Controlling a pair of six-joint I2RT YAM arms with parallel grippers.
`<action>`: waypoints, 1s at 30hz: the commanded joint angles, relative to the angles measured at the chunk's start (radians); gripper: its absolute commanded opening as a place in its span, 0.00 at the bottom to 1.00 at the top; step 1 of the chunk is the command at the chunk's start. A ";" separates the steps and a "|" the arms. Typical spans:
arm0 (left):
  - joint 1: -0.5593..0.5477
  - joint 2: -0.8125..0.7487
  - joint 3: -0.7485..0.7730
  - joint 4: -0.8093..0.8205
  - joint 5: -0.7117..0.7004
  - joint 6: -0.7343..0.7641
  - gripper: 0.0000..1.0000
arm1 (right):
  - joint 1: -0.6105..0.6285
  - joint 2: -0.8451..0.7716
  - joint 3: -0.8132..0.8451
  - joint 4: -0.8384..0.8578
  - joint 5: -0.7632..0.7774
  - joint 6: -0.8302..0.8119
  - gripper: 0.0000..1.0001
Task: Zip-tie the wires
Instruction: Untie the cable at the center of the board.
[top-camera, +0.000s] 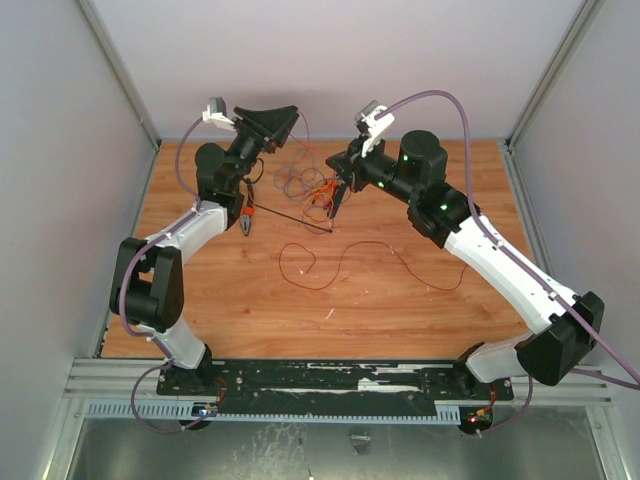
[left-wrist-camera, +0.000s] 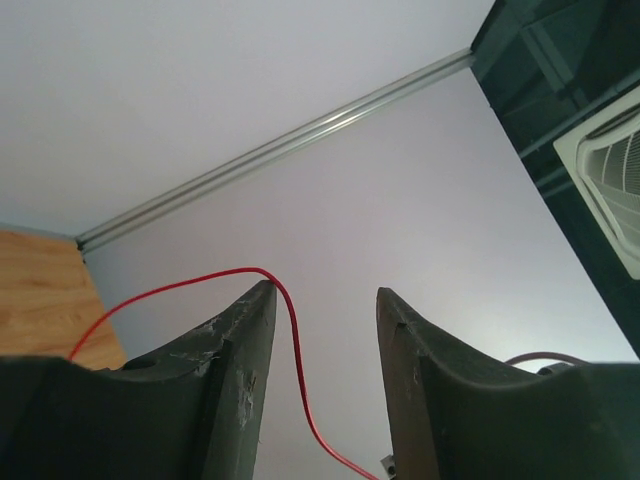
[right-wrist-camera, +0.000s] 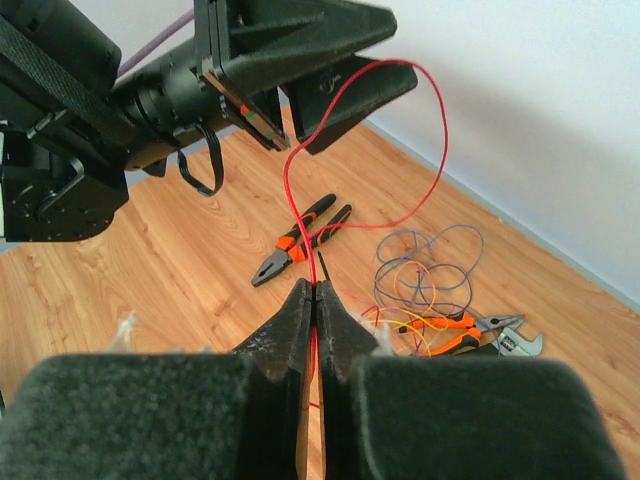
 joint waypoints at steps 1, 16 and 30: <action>-0.007 -0.008 -0.023 0.051 0.015 0.024 0.49 | 0.005 0.011 0.009 0.039 -0.004 0.020 0.00; 0.018 -0.030 -0.064 0.067 0.012 0.037 0.13 | 0.004 0.022 -0.015 0.009 0.062 0.009 0.00; 0.121 -0.111 -0.021 -0.065 0.012 0.144 0.06 | 0.005 -0.060 -0.213 -0.050 0.173 -0.006 0.00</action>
